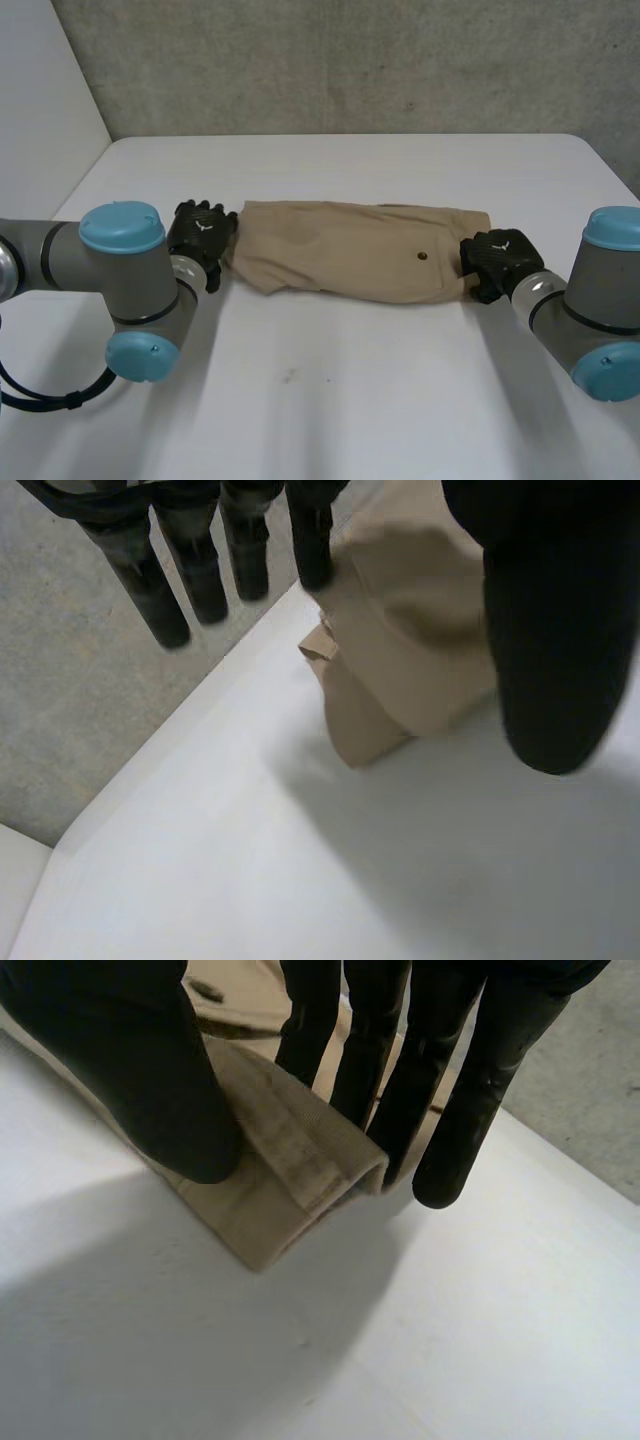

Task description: Fold the shorts.

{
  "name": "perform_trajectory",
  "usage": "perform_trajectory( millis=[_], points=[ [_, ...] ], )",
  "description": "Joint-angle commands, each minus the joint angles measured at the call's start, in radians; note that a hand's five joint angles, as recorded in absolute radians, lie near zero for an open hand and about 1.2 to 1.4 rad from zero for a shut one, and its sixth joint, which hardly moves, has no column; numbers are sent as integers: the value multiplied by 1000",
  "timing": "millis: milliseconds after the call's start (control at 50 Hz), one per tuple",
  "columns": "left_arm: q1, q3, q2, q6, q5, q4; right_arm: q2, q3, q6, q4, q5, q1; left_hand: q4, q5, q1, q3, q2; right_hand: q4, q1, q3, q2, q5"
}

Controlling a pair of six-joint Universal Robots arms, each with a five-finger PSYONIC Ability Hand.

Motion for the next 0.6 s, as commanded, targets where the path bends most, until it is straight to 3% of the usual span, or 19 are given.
perform_trajectory(
  millis=[20,160,260,360,520,600],
  points=[
    [-9,-30,90,-12,0,-32,-36,-6,0,-6,27,-22,-69,-67,-53,-79,-74,232,521,257,235,344],
    [0,-102,259,-62,3,-41,-102,-13,-89,77,24,-68,-84,-82,-68,-94,-88,232,521,257,235,344],
    [18,-145,348,-136,10,-48,-122,-87,-357,160,31,-127,-87,-85,-71,-97,-91,232,521,257,235,344],
    [37,-186,401,-184,65,-63,-124,-184,-500,180,54,-102,-87,-85,-71,-97,-91,232,521,257,235,344],
    [35,-180,397,-234,95,-68,-102,-309,-503,128,13,148,-87,-85,-71,-97,-91,232,521,257,235,344],
    [31,-163,392,-273,95,-66,-50,-307,-503,40,-105,341,-87,-85,-71,-97,-91,232,521,257,235,344]
  ],
)
